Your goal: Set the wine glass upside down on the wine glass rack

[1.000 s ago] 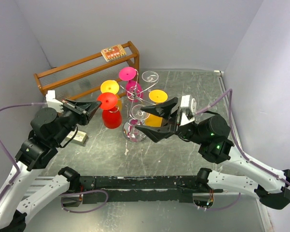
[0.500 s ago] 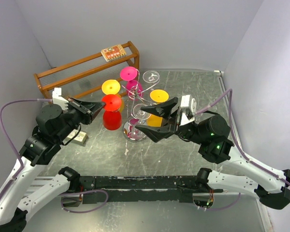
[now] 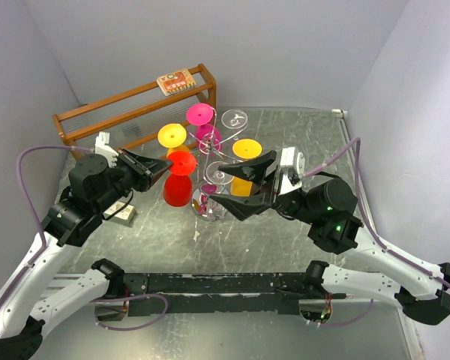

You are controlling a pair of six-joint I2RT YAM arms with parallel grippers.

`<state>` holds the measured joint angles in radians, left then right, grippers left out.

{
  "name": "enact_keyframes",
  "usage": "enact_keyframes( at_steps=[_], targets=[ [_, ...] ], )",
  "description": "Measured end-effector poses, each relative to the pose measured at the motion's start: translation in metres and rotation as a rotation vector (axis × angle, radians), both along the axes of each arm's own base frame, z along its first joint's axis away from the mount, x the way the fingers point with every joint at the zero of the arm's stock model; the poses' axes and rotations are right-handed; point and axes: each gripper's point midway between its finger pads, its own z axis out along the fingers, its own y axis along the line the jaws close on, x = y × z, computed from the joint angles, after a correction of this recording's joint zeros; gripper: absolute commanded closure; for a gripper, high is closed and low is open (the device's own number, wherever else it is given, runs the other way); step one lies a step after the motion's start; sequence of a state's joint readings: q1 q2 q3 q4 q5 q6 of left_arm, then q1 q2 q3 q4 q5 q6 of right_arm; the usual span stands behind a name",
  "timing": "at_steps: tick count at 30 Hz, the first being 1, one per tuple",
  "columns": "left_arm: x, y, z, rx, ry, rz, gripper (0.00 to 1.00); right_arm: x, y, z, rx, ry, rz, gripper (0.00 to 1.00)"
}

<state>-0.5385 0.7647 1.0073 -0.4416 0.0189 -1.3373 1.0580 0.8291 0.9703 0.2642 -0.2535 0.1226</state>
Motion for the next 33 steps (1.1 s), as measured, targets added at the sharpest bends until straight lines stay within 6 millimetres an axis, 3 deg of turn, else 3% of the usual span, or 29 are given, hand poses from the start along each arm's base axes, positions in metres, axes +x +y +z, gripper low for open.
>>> enact_keyframes(
  at_steps=[19, 28, 33],
  targets=[
    [-0.006, -0.003, 0.015, 0.099, -0.054, -0.066, 0.55, 0.0, 0.001, -0.004, 0.0, 0.017, 0.006, 0.36],
    [-0.008, -0.002, 0.004, 0.16, -0.039, -0.082, 0.52, 0.001, 0.001, -0.004, 0.002, 0.021, 0.001, 0.36],
    [-0.007, -0.002, 0.008, 0.195, -0.05, -0.093, 0.48, 0.001, 0.001, -0.002, 0.007, 0.019, 0.001, 0.35]
  ],
)
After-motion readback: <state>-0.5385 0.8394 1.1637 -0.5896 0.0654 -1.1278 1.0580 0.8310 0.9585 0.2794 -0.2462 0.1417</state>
